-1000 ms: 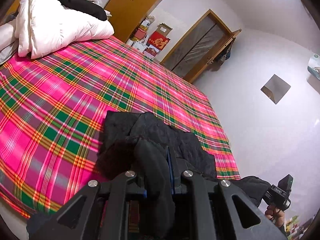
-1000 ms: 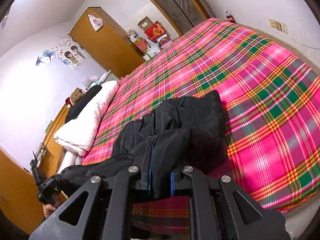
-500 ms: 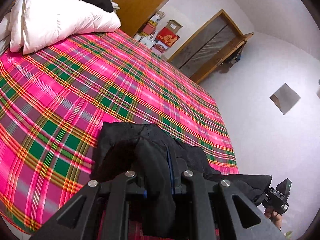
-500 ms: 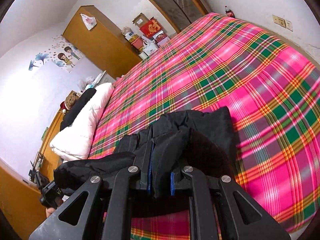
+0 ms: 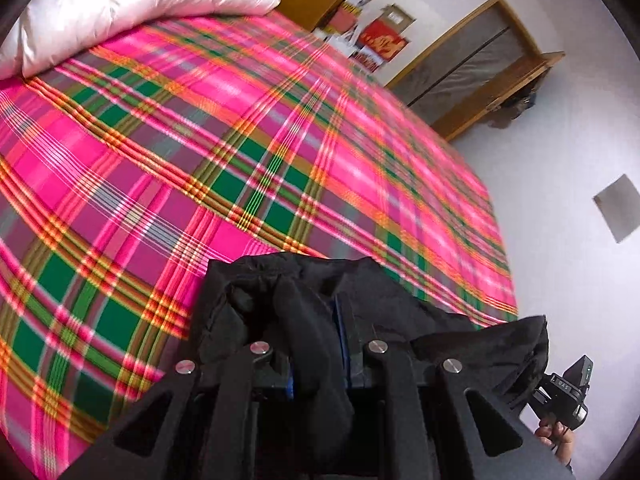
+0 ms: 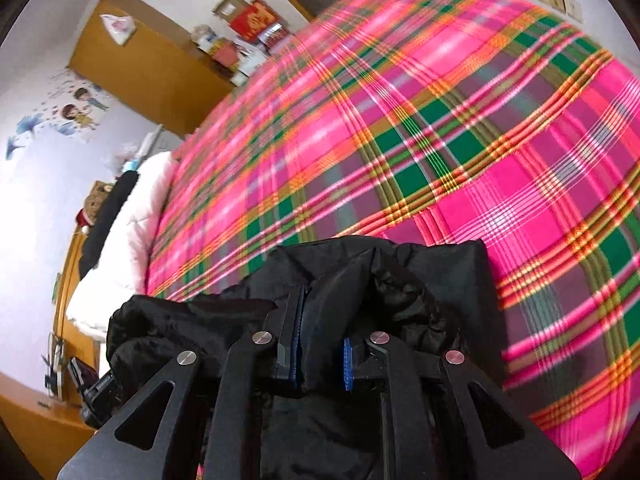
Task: Fold large clothes
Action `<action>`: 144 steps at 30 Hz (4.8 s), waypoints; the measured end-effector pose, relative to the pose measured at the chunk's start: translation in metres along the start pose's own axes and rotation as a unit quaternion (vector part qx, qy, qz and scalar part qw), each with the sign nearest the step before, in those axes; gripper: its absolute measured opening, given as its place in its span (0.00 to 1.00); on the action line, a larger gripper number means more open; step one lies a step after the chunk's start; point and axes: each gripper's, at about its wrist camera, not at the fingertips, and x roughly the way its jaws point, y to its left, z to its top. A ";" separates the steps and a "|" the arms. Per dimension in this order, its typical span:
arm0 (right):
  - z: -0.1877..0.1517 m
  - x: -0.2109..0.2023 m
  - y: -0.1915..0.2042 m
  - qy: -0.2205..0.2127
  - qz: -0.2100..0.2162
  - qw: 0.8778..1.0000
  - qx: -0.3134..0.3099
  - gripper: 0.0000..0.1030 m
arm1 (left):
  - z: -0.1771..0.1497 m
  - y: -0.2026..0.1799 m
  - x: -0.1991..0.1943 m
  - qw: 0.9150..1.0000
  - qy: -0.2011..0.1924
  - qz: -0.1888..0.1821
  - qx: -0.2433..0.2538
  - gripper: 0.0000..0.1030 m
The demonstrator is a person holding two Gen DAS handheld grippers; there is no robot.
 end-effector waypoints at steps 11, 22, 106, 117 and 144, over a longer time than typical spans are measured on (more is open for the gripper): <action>0.013 0.042 -0.024 0.024 0.028 0.997 0.069 0.24 | 0.014 0.013 0.054 0.999 0.027 -0.020 -0.032 0.28; 0.014 0.031 -0.017 0.006 0.070 0.992 0.107 0.53 | 0.031 0.001 -0.014 0.996 -0.050 -0.069 -0.030 0.80; -0.051 0.149 0.094 -0.104 -0.122 0.953 -0.256 0.67 | -0.054 -0.126 0.145 0.948 -0.043 0.117 0.292 0.85; -0.046 0.092 0.110 -0.105 -0.118 0.958 -0.239 0.68 | -0.041 -0.136 0.103 0.961 -0.012 0.091 0.261 0.83; -0.045 0.070 0.024 -0.143 -0.191 0.951 -0.196 0.68 | -0.103 -0.179 0.134 0.951 -0.005 0.060 0.304 0.84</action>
